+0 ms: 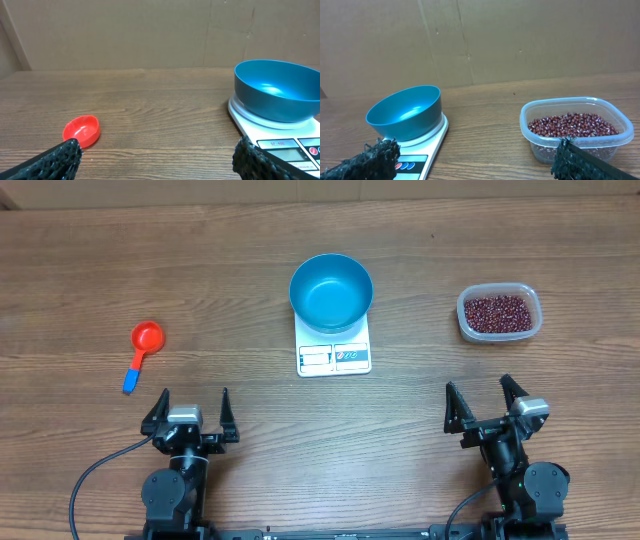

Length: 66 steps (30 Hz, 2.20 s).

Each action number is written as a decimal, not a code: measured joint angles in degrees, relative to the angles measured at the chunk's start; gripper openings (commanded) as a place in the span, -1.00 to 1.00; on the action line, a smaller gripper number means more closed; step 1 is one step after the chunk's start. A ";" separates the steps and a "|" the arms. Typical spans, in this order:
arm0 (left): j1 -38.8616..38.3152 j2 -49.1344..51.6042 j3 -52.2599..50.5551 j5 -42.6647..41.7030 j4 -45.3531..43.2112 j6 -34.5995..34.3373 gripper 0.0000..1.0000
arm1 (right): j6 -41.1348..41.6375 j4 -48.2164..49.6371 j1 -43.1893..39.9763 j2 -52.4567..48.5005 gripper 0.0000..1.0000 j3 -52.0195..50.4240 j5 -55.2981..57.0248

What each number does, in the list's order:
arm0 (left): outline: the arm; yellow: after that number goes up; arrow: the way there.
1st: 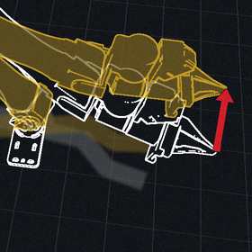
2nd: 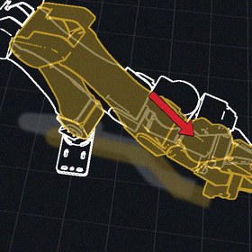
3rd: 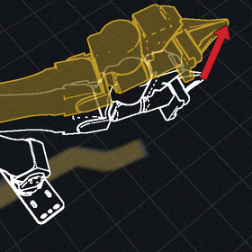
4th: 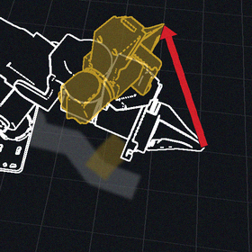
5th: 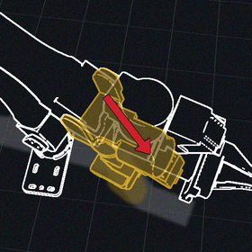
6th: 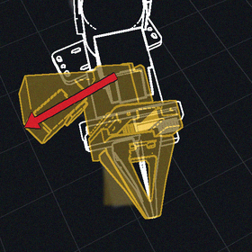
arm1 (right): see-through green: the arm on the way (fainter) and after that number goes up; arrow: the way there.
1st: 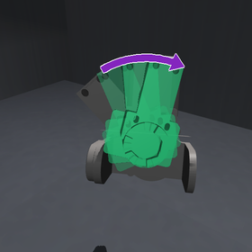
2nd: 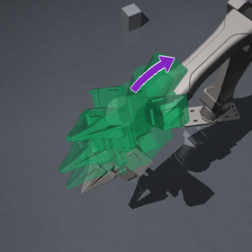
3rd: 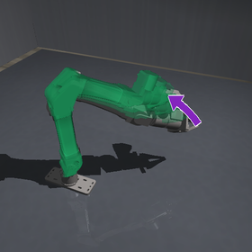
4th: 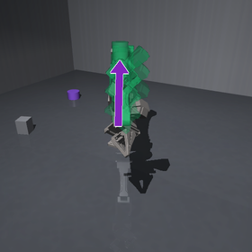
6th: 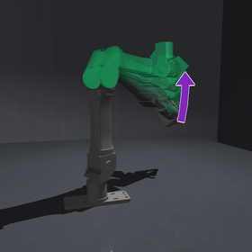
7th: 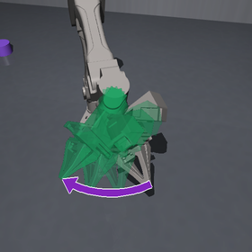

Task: Scoop item into bowl and weigh 150g on scale

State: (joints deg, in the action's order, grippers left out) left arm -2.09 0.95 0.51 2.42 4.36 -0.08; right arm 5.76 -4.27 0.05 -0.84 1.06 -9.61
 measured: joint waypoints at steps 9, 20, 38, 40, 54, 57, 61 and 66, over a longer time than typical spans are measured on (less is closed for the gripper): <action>0.00 0.00 0.00 0.00 0.00 0.00 0.99 | 0.00 0.00 0.00 0.00 1.00 0.00 0.00; 0.00 0.00 0.00 0.00 0.00 0.00 0.99 | 0.00 0.02 -0.02 0.00 1.00 0.00 0.00; 0.00 0.00 0.00 0.00 0.00 0.00 0.99 | -0.02 0.02 -0.02 0.00 1.00 0.00 0.00; 0.00 0.00 0.00 0.00 0.00 0.00 0.99 | 0.00 0.02 -0.02 0.00 1.00 0.00 0.00; 0.00 0.00 0.00 -1.84 -0.52 -0.02 1.00 | 0.00 0.02 0.00 0.00 1.00 0.00 0.02; 0.00 0.00 0.00 -2.32 -0.48 -0.02 1.00 | 0.00 0.02 -0.02 0.00 1.00 0.00 -0.02; 0.00 0.09 0.61 -2.75 0.28 -0.02 1.00 | 0.02 0.00 0.00 0.00 1.00 0.00 -0.02; 0.00 3.37 3.80 -2.84 0.39 -0.02 0.99 | 0.00 0.02 0.00 0.00 1.00 0.00 0.00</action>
State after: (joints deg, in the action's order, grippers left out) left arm -2.09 4.32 4.32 -0.43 4.75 -0.10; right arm 5.76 -4.25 0.05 -0.84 1.06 -9.61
